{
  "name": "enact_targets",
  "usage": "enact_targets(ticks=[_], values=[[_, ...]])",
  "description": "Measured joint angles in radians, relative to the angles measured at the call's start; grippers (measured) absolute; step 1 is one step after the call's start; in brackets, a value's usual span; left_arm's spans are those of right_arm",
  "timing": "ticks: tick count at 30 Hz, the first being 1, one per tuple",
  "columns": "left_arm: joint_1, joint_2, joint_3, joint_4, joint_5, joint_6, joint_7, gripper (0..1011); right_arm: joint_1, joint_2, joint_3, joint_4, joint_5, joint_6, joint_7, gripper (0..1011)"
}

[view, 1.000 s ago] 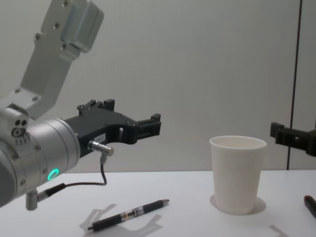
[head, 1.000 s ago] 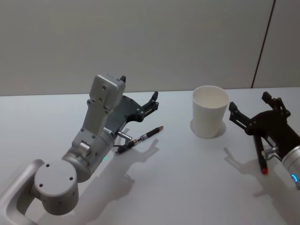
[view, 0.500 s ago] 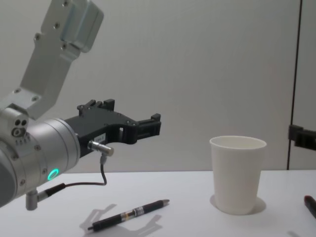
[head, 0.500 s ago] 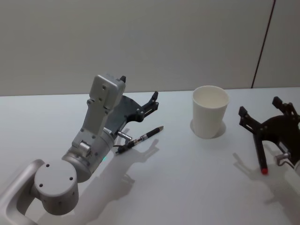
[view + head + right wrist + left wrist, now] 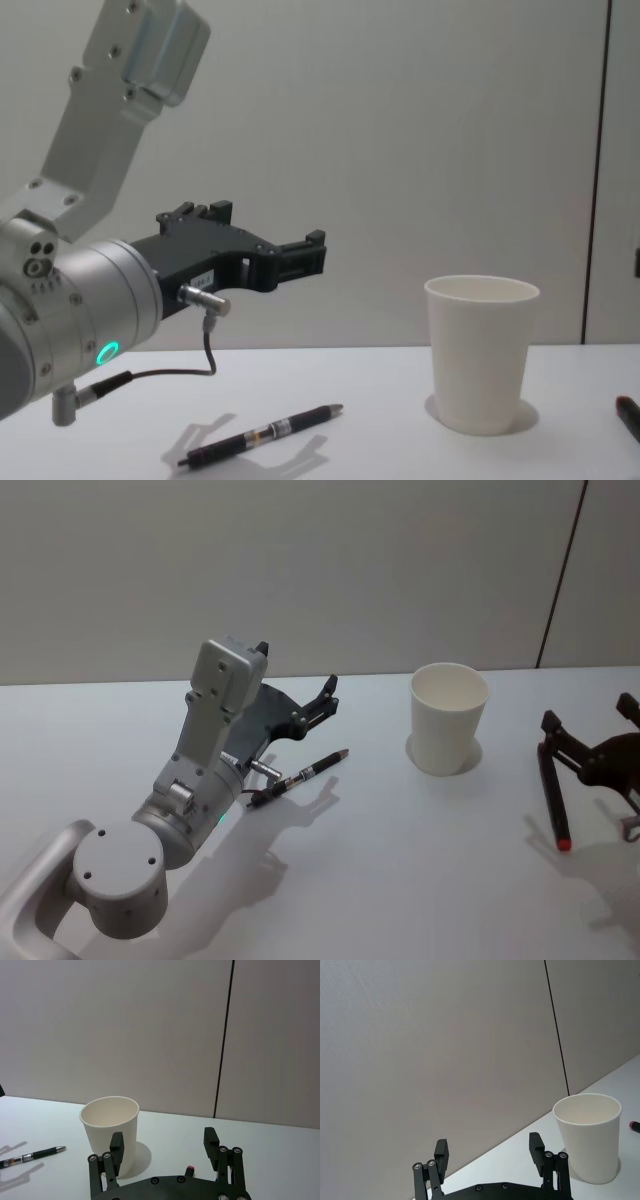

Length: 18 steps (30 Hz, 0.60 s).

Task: Place the pen into the pen holder.

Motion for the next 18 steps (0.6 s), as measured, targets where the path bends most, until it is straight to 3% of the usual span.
enact_targets(ticks=[7,18], values=[[0.0,0.0,0.0,0.0,0.0,0.0,0.0,1001,-0.013,0.0,0.014,-0.02,0.03,0.028,-0.034,1002],[0.0,0.0,0.0,0.0,0.0,0.0,0.0,1001,0.005,-0.037,0.024,-0.014,0.08,0.114,-0.11,1002]])
